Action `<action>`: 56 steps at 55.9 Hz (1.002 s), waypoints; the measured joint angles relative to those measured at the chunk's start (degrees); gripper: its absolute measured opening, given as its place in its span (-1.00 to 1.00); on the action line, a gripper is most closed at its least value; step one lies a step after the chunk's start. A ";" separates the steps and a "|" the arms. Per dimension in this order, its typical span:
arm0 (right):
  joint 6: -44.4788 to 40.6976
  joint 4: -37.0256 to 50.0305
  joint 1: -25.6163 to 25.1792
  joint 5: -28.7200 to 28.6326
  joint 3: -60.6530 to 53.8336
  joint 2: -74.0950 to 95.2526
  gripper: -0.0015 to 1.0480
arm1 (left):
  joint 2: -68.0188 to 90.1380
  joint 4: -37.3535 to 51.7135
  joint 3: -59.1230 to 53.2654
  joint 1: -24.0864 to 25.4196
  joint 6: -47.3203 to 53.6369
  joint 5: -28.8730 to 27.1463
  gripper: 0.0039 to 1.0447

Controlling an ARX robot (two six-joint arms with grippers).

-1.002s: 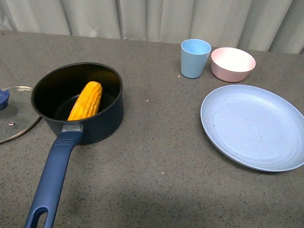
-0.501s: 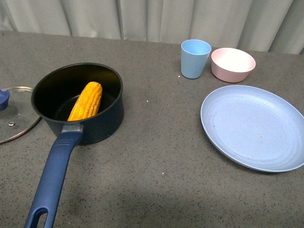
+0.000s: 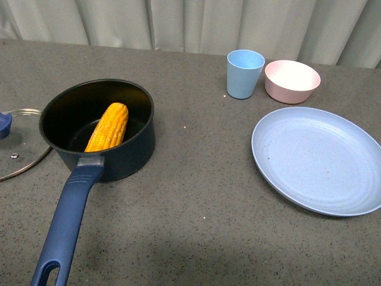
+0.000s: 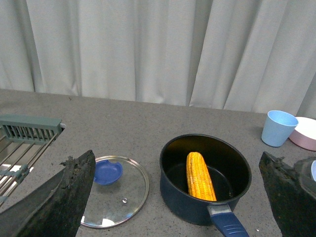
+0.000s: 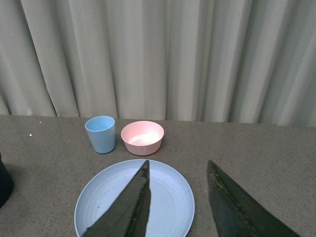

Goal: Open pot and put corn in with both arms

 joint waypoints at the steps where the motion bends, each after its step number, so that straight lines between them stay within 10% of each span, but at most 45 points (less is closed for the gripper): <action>1: 0.02 0.00 0.00 0.00 0.00 0.00 -0.13 | 0.00 0.00 0.00 0.00 0.00 0.00 0.88; 19: 0.07 0.00 0.00 0.00 0.00 0.00 0.86 | 0.00 0.00 0.00 0.00 0.00 0.00 0.88; 56: 0.04 0.00 0.00 0.00 0.00 0.00 0.82 | 0.00 0.00 0.00 0.00 0.00 0.00 0.88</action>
